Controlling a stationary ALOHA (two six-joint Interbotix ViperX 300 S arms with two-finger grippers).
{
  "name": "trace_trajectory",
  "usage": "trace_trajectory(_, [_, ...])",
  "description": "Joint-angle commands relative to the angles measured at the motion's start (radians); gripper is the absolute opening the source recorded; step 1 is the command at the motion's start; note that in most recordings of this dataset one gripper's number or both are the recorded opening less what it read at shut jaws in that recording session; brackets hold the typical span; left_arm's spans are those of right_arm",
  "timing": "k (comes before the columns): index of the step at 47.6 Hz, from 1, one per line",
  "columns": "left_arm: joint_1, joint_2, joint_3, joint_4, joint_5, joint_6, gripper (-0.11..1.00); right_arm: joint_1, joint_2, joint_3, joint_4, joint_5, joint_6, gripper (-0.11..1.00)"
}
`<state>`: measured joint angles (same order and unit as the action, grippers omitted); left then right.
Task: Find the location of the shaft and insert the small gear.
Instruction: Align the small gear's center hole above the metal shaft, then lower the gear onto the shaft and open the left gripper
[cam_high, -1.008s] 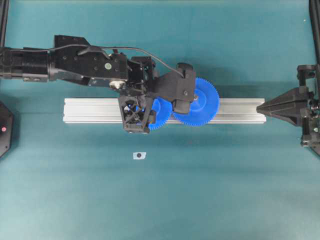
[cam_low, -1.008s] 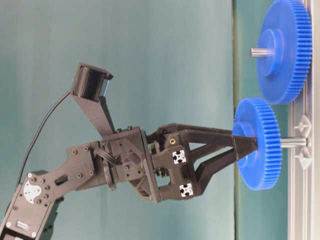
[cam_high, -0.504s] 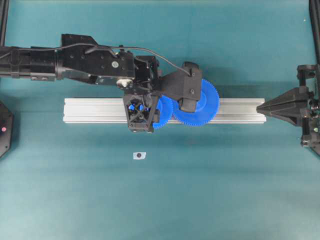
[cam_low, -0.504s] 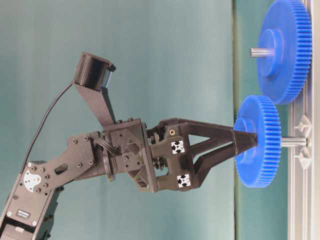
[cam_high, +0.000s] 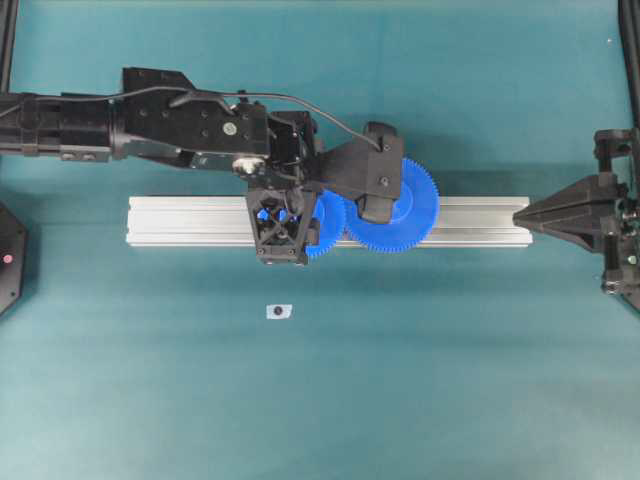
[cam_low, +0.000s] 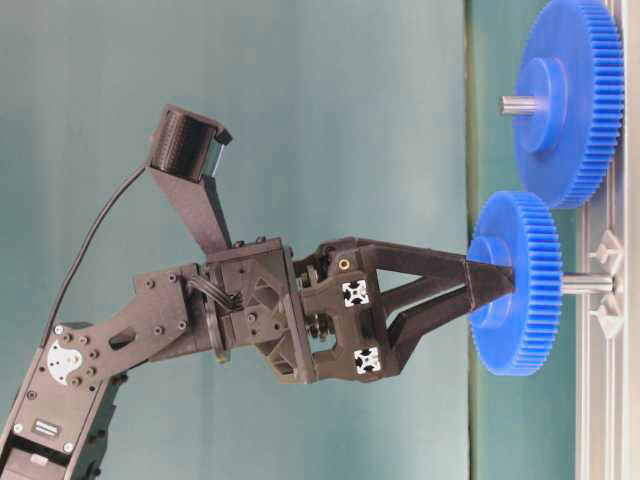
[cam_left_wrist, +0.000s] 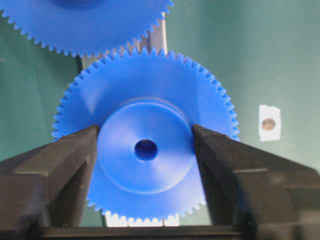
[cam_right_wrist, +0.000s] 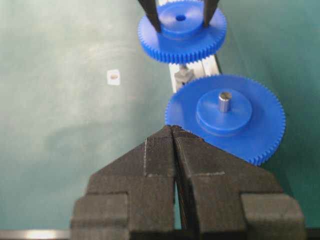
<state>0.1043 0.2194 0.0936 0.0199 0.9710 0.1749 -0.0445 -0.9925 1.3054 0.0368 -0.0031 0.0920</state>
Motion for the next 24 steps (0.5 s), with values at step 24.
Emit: trace_trajectory(24, [0.021, -0.035, -0.008, 0.006, 0.008, 0.002, 0.7, -0.003, 0.005, -0.011, 0.002, -0.006, 0.012, 0.01])
